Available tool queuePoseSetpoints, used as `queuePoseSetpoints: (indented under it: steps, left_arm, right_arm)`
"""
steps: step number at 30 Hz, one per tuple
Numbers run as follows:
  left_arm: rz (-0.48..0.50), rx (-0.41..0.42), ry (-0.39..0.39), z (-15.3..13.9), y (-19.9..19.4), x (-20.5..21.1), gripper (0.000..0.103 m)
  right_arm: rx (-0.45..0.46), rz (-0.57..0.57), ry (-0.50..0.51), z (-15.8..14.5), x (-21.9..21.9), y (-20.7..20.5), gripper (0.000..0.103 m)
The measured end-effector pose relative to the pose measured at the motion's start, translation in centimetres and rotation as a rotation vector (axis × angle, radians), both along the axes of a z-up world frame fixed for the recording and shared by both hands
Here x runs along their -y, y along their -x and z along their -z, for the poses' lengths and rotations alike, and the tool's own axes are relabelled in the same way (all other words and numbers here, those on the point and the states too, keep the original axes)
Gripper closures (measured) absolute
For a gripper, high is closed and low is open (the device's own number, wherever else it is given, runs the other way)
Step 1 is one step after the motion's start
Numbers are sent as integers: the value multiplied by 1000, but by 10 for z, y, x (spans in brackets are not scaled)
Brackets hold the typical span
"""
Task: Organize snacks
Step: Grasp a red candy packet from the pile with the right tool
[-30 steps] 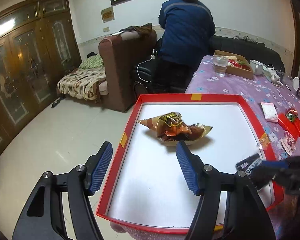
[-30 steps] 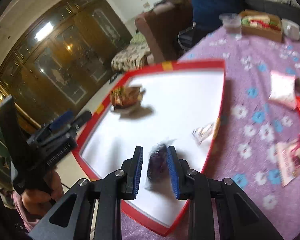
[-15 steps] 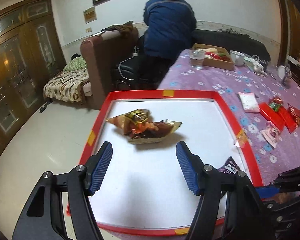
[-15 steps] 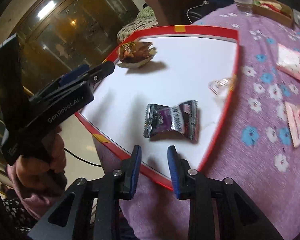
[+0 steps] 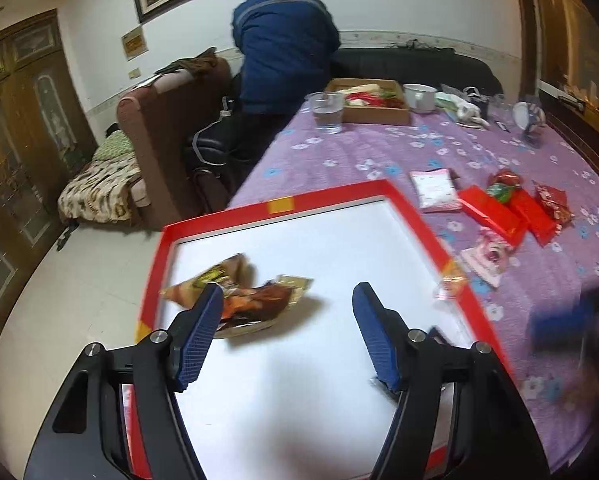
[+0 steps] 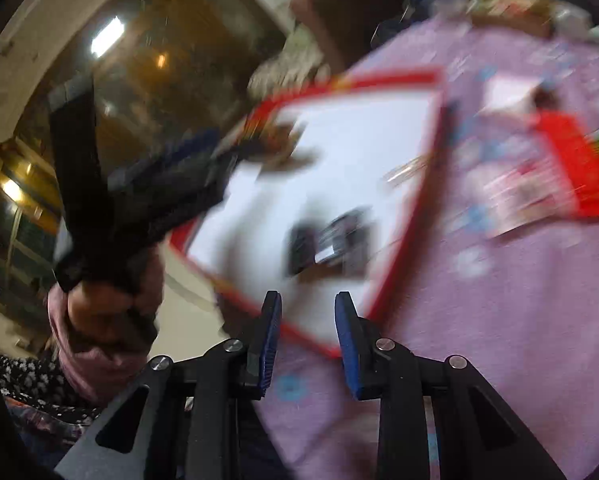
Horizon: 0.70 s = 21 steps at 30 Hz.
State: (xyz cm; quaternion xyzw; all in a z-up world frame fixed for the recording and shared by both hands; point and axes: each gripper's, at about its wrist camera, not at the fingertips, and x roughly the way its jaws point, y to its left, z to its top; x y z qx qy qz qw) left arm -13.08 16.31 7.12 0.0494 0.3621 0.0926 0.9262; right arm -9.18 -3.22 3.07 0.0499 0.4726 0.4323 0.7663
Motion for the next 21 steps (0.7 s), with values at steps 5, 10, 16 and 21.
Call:
queuePoseSetpoints:
  steps: [5,10,16,21]
  left_arm:
    - [79,-22,-8,-1,-12,36,30]
    - [202,-43,-22,-6,-29,84,30]
    - [300,-66,-43,-6,-42,131,30]
    - [315,-90,-52,-5,-49,143,30]
  right_arm:
    - [-1,395,-12,-6,102,-56,61]
    - [-189,772,-7,21,204,-100,61]
    - [-212,848,43,32,204,-126,61]
    - [-124,862,164,29,192,-151,60]
